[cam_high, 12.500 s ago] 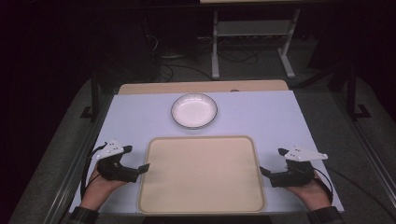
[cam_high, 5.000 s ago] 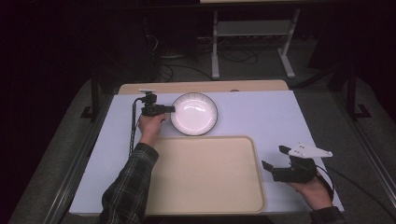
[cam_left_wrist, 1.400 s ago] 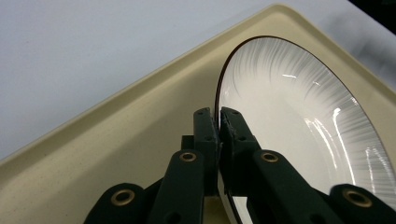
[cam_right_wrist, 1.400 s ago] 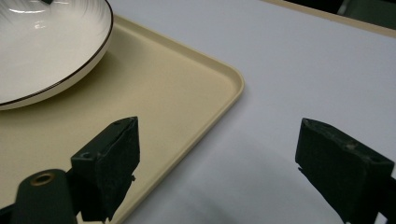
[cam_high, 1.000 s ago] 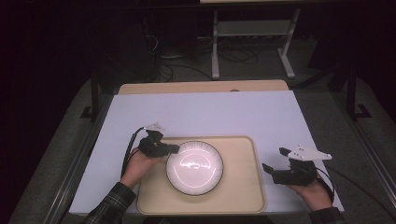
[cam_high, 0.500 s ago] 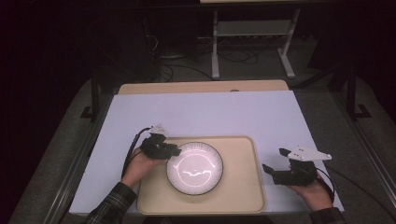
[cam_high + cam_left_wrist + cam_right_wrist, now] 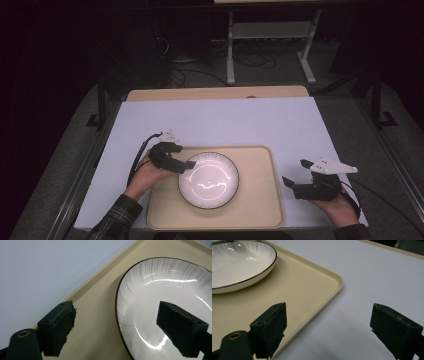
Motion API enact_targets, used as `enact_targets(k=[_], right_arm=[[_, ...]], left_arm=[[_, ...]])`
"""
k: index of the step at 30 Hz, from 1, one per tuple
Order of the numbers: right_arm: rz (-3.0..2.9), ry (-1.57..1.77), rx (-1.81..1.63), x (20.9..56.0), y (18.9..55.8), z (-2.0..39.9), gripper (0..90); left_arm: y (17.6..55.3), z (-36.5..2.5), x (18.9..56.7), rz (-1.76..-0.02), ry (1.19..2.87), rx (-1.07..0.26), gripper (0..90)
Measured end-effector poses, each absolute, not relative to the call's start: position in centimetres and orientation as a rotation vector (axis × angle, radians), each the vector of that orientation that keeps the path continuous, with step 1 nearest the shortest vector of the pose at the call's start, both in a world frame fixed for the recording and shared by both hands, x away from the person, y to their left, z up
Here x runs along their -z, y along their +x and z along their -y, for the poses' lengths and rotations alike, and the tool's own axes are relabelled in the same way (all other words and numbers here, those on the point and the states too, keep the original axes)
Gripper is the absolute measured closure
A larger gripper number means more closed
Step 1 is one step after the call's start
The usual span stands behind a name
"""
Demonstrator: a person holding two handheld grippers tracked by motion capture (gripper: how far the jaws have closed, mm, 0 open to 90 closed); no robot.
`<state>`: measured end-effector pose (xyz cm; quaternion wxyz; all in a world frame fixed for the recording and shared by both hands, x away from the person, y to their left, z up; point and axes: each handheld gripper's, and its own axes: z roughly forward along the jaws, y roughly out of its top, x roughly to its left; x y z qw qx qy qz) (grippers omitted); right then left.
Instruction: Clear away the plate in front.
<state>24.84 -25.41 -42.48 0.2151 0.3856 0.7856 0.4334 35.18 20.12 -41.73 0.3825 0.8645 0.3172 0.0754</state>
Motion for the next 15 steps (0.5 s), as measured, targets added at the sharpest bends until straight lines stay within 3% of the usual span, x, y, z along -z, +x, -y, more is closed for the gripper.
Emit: enact_targets(k=[15], right_arm=[[-2.192,1.049,-1.189,42.4,24.9,25.1,12.8]], left_arm=[[33.3,-24.2,39.9,-0.799,2.111,-0.29,10.5]])
